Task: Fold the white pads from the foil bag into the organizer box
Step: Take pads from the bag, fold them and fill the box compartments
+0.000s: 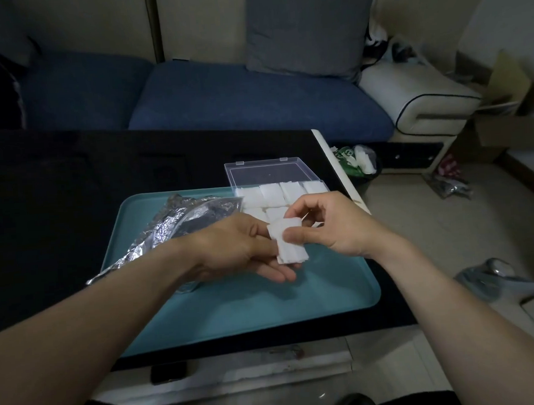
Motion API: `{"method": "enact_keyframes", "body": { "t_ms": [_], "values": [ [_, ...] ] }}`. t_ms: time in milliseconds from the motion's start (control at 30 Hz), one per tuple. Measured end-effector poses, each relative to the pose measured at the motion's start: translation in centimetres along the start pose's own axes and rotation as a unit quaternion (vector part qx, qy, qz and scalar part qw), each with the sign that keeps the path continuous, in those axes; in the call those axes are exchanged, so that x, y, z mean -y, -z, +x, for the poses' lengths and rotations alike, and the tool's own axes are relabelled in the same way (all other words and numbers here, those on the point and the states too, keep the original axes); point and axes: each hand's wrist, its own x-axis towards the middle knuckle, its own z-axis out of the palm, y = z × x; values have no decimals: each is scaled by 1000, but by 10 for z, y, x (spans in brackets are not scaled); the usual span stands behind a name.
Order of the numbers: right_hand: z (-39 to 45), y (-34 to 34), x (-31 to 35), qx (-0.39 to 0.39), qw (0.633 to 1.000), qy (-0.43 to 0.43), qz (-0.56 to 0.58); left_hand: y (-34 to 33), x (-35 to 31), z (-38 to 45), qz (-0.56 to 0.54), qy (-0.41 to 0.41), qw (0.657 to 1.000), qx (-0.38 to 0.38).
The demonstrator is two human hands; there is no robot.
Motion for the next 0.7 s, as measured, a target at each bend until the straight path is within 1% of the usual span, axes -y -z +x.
{"method": "enact_keyframes", "body": {
  "t_ms": [100,200,267,367,433,467,500,567,633,700],
  "values": [
    [-1,3,-1,-6,999,-27,33,-3,1,1,-2,3,999,-47],
    [-2,5,-1,-34,991,-49,122,-2,1,4,-36,-7,993,-110],
    [-3,8,1,-60,976,-70,196,0,2,6,-52,-20,988,-145],
    [-6,12,5,-63,955,-91,274,1,3,8,-57,-35,986,-155],
    [-7,9,8,-48,948,-94,299,-1,2,8,-59,-38,988,-135],
    [-7,6,9,-49,950,-96,294,-2,2,8,-60,-37,991,-114],
    [-5,3,9,-59,958,-95,265,-4,1,8,-61,-34,993,-91],
    [-1,-2,5,-102,975,-93,173,-7,-3,8,-70,-26,995,-61],
    [0,-5,4,-127,978,-87,137,-8,-6,8,-103,-14,992,-66],
    [1,-5,5,-117,979,-82,144,-9,-9,8,-154,-6,985,-73]
  ]
}}
